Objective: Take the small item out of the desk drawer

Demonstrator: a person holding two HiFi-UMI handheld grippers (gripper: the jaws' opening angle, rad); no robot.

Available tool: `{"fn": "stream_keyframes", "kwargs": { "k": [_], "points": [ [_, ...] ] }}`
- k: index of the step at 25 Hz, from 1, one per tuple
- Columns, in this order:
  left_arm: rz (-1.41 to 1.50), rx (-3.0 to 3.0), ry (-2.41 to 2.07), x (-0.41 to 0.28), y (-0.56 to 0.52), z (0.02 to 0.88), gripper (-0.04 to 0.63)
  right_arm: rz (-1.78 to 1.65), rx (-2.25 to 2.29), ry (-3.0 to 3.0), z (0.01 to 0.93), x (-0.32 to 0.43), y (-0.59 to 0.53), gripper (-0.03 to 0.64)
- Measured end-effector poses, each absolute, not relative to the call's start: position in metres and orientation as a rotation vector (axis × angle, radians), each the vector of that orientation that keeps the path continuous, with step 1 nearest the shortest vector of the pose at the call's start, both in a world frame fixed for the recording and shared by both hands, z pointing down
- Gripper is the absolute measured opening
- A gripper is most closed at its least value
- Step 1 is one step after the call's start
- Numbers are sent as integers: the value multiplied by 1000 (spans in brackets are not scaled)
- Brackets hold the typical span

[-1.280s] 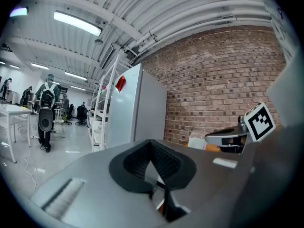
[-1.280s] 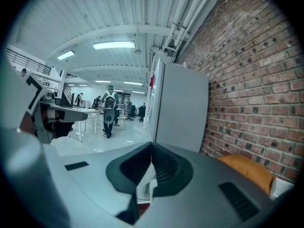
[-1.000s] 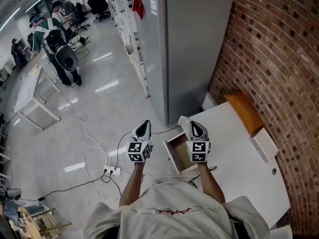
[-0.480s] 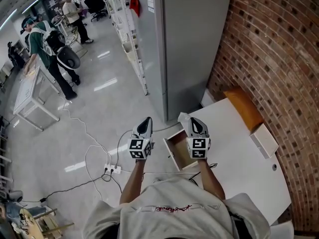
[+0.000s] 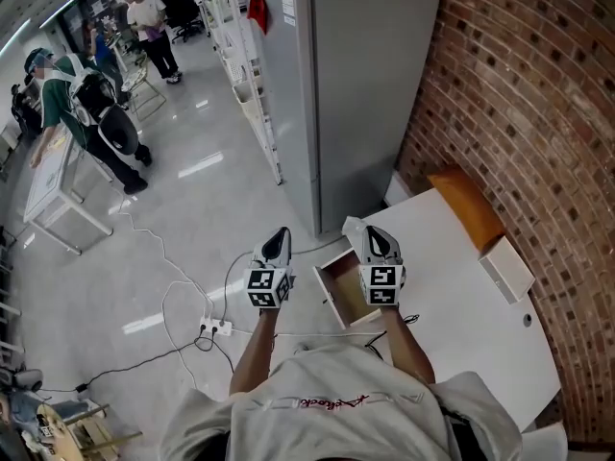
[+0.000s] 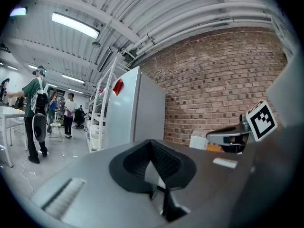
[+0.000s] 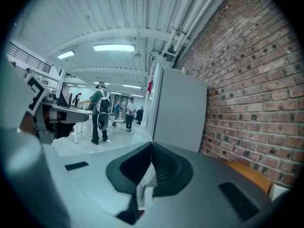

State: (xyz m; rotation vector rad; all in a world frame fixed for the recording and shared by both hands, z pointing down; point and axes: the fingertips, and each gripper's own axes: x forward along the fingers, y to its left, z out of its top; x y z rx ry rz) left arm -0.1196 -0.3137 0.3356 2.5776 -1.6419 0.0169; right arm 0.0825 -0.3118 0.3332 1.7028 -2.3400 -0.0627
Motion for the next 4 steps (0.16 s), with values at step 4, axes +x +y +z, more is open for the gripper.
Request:
{"fn": "stream_keyframes", "kwargs": {
  "k": [4],
  "points": [
    [17,2581,-1632,-117,-310,336,9,-74,1698,-2346,330,80,-310,12]
  ]
}}
